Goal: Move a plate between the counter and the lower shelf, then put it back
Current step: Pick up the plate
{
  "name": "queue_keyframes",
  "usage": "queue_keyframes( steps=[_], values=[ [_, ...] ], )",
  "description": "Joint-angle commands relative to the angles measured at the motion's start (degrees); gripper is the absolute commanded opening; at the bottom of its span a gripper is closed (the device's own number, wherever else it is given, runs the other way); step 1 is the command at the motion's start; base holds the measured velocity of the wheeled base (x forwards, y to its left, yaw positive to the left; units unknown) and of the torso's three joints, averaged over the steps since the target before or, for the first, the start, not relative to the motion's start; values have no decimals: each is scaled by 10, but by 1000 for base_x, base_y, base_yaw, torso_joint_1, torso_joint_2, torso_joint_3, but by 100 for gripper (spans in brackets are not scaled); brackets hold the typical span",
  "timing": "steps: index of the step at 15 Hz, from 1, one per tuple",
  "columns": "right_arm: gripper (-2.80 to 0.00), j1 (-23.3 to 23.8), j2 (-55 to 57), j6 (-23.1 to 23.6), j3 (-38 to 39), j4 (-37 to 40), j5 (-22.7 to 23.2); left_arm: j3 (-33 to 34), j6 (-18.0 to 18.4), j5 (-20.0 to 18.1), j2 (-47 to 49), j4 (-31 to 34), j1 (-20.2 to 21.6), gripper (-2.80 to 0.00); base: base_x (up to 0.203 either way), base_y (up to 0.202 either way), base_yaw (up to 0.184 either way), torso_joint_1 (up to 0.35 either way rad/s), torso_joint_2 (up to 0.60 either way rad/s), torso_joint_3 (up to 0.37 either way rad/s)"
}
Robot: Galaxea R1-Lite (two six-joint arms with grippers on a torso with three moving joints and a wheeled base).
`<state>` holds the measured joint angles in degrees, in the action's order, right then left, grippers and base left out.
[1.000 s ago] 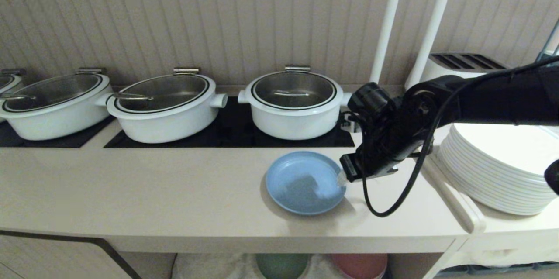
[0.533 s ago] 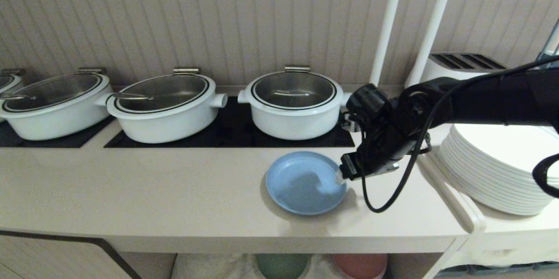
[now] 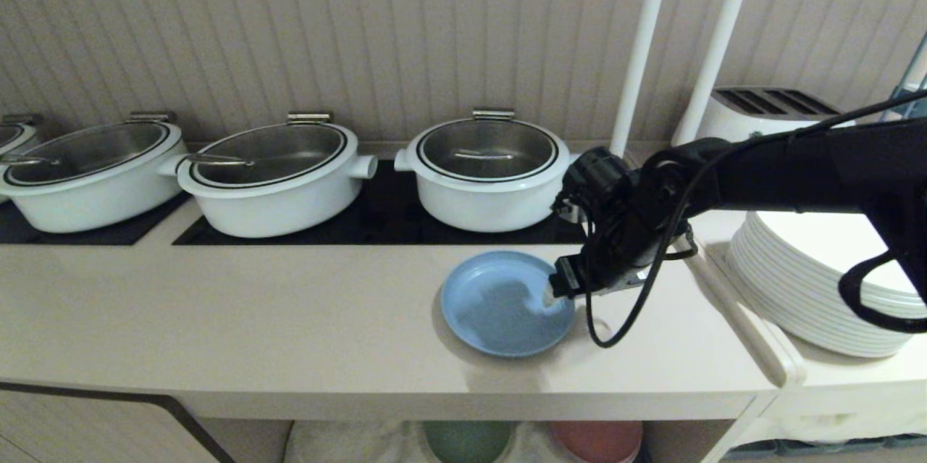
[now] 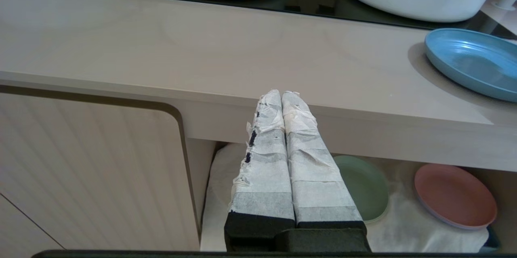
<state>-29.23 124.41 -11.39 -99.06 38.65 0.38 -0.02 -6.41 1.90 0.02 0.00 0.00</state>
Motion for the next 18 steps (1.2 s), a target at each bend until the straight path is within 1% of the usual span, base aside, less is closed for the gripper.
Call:
queue_keyframes(
  steps=[1,5,8,10,18],
  values=[
    [0,-1,18,-12,-16,3,6,0,-1,0,0,0,0,-280,0,0,0,0,0,0],
    [0,-1,39,-38,-22,1,9,0,0,0,0,0,0,-280,0,0,0,0,0,0],
    [0,-3,53,-62,-43,1,9,-1,-1,0,0,0,0,-280,0,0,0,0,0,0],
    [0,-2,61,-64,-56,1,9,0,0,0,0,0,0,-280,0,0,0,0,0,0],
    [0,6,75,-69,-62,0,7,-1,0,0,0,0,0,-280,0,0,0,0,0,0]
  ],
)
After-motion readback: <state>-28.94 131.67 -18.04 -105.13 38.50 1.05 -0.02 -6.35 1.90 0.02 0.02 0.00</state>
